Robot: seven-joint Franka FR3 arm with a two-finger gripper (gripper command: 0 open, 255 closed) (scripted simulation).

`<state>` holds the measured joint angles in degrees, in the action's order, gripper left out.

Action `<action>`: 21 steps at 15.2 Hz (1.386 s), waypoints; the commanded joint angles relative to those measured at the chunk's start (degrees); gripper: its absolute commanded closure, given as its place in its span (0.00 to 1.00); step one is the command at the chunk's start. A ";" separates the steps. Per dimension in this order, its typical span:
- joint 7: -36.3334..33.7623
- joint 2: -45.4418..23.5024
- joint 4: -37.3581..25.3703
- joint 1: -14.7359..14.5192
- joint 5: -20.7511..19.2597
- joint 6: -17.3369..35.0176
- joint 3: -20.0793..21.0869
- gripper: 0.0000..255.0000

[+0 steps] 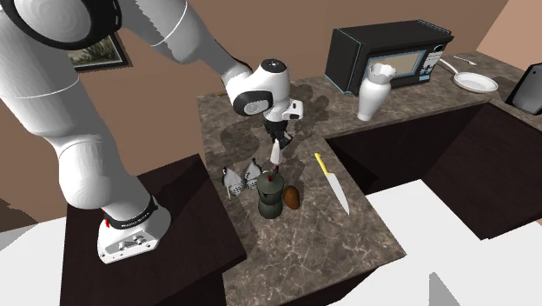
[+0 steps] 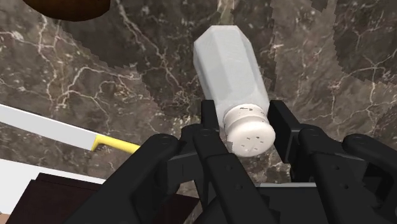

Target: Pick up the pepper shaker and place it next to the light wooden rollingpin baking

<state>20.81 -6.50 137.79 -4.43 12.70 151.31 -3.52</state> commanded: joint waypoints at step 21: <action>-9.03 9.61 -4.53 -1.83 -5.12 -13.48 1.75 1.00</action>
<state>13.25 3.02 133.38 -5.70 7.79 137.93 -2.44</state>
